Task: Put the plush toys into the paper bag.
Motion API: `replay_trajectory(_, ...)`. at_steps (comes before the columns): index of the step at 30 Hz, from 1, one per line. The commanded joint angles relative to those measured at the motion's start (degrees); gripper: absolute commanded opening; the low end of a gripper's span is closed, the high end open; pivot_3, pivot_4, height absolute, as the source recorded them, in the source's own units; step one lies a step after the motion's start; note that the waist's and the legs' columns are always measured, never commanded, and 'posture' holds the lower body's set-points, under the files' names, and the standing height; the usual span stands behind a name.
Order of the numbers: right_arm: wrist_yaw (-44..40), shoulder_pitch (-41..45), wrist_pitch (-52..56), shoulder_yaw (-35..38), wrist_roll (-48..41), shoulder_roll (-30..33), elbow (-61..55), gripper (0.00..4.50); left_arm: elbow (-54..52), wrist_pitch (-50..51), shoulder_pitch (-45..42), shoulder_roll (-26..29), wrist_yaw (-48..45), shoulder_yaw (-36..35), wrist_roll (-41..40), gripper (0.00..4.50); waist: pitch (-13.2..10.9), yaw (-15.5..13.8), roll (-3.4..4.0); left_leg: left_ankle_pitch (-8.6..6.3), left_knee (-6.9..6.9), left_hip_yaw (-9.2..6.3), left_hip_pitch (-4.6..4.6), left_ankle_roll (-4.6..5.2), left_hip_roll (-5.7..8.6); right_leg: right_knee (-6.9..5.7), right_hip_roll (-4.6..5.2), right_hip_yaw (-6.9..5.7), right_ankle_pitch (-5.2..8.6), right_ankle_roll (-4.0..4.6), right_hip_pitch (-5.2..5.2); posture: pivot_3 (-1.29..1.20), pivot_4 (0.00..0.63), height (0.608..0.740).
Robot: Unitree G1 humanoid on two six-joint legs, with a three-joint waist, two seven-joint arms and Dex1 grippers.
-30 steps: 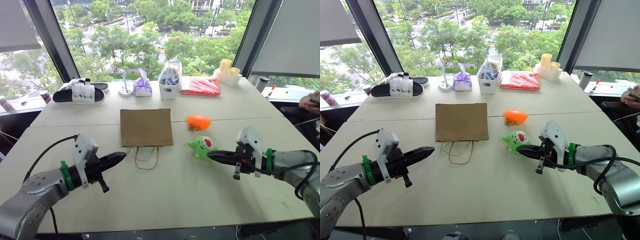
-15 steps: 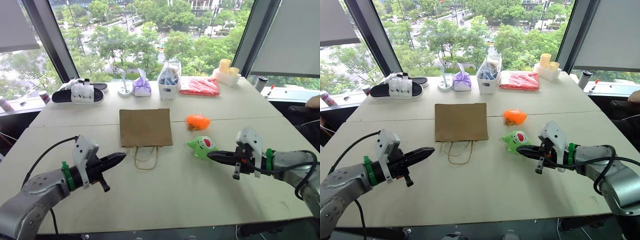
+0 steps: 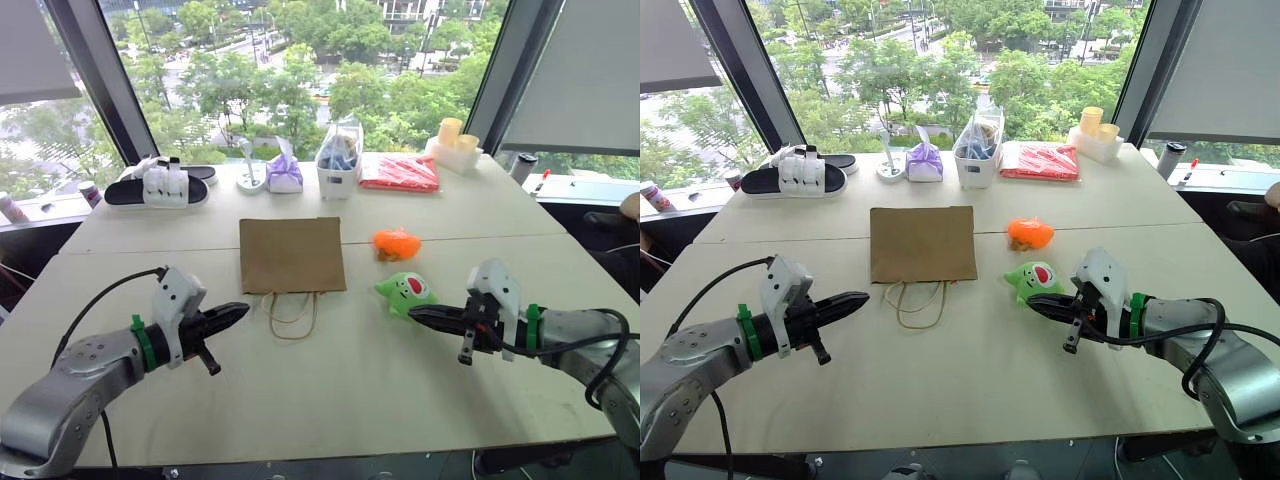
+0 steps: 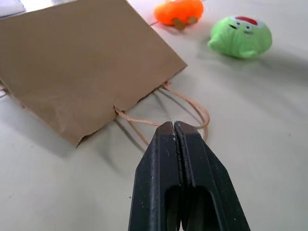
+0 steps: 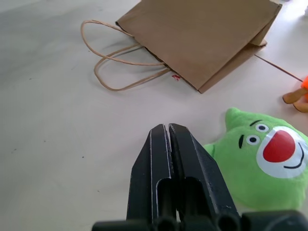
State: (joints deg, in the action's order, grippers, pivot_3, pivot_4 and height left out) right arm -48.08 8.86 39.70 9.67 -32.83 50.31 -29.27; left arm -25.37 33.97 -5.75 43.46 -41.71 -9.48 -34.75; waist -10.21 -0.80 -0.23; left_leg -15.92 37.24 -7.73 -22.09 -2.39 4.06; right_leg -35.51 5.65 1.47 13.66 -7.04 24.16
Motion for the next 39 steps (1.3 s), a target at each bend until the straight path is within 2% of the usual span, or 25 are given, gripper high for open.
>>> replay_trajectory(1, 1.85, -0.82, -0.48, 0.79, -0.20, -1.07, -3.31, 0.00, 8.52, -9.90, -6.58, 2.64, -9.81, 6.54, 7.37, 1.24, 0.00, -0.09, 0.00, 0.01, 0.01, -0.01, 0.00, -0.02, 0.02, -0.01, 0.00, -0.02, -0.01, 0.03, -0.01, 0.00, 0.150, 0.740)
replay_trajectory(4, 3.17, -1.40, -0.66, 0.65, 0.30, -1.69, -4.32, 0.00, 14.73, -17.35, -9.70, 3.55, -17.40, 10.32, 11.06, 2.78, 0.00, 0.25, 0.00, 0.02, 0.00, 0.02, 0.00, -0.02, 0.01, 0.02, 0.00, -0.01, -0.02, 0.04, -0.01, 0.00, 0.150, 0.740)
replay_trajectory(7, 4.73, -1.98, -0.70, 0.91, 0.53, -2.39, -5.60, 0.00, 23.81, -23.57, -16.53, 0.79, -21.04, 14.59, 15.46, 4.25, 0.00, 0.24, 0.00, 0.01, -0.04, 0.07, -0.01, -0.01, 0.00, 0.04, 0.00, 0.05, -0.03, 0.02, 0.05, 0.00, 0.150, 0.740)
replay_trajectory(12, 7.14, -3.69, -0.56, 1.18, 0.74, -3.44, -7.67, 0.00, 36.37, -33.70, -24.73, -2.66, -25.28, 18.64, 21.56, 4.25, 0.00, 0.07, -0.01, 0.03, 0.00, 0.02, -0.03, -0.03, 0.01, -0.03, -0.01, 0.00, -0.07, -0.04, 0.07, 0.00, 0.150, 0.740)
replay_trajectory(20, 9.72, -5.82, -0.38, 1.66, 0.81, -3.96, -9.79, 0.00, 49.25, -46.78, -32.33, -7.83, -27.25, 21.31, 27.85, 4.25, 0.00, 0.17, -0.02, 0.03, 0.03, 0.02, -0.05, -0.02, 0.02, -0.06, -0.02, 0.01, -0.19, -0.25, 0.10, 0.00, 0.150, 0.740)
replay_trajectory(23, 10.20, -6.11, -0.48, 1.54, 0.85, -3.87, -9.95, 0.00, 51.30, -48.38, -33.48, -8.71, -28.36, 20.85, 27.54, 3.38, 0.00, 0.26, -0.02, 0.03, 0.08, 0.02, -0.06, -0.02, 0.03, -0.09, -0.02, 0.01, -0.20, -0.27, 0.09, 0.00, 0.150, 0.740)
replay_trajectory(27, 10.68, -6.16, -0.55, 0.89, 0.94, -3.99, -10.09, 0.00, 51.42, -48.06, -33.68, -8.41, -30.08, 19.98, 26.58, 1.44, 0.00, 0.49, -0.02, 0.03, 0.08, 0.01, -0.04, -0.01, 0.03, -0.18, -0.02, 0.00, -0.20, -0.27, 0.10, 0.00, 0.150, 0.740)
replay_trajectory(30, 11.54, -5.71, -0.65, -1.38, 1.47, -5.05, -10.03, 0.00, 48.57, -42.70, -33.35, -7.25, -32.61, 18.85, 23.80, 0.06, -0.01, 0.54, -0.03, 0.03, 0.12, -0.01, -0.03, -0.01, 0.04, -0.31, -0.02, 0.01, -0.20, -0.27, 0.11, 0.00, 0.150, 0.740)
replay_trajectory(36, 18.38, 0.30, -0.20, -11.92, 9.27, -11.40, -5.29, 0.00, 41.71, -25.86, -35.95, -8.31, -31.31, 15.33, 16.63, 0.06, -0.02, 1.43, -0.05, 0.04, 0.28, -0.08, 0.02, -0.01, 0.04, -0.61, -0.05, 0.00, -0.19, -0.27, 0.13, 0.00, 0.150, 0.740)
replay_trajectory(39, 24.27, 5.65, 0.38, -18.22, 14.10, -19.04, 0.25, 0.00, 38.19, -18.86, -37.76, -9.43, -29.17, 14.03, 13.86, 0.06, -0.01, 1.81, -0.05, 0.04, 0.44, -0.09, 0.01, -0.02, 0.05, -0.66, -0.07, 0.00, -0.19, -0.27, 0.11, 0.00, 0.150, 0.740)
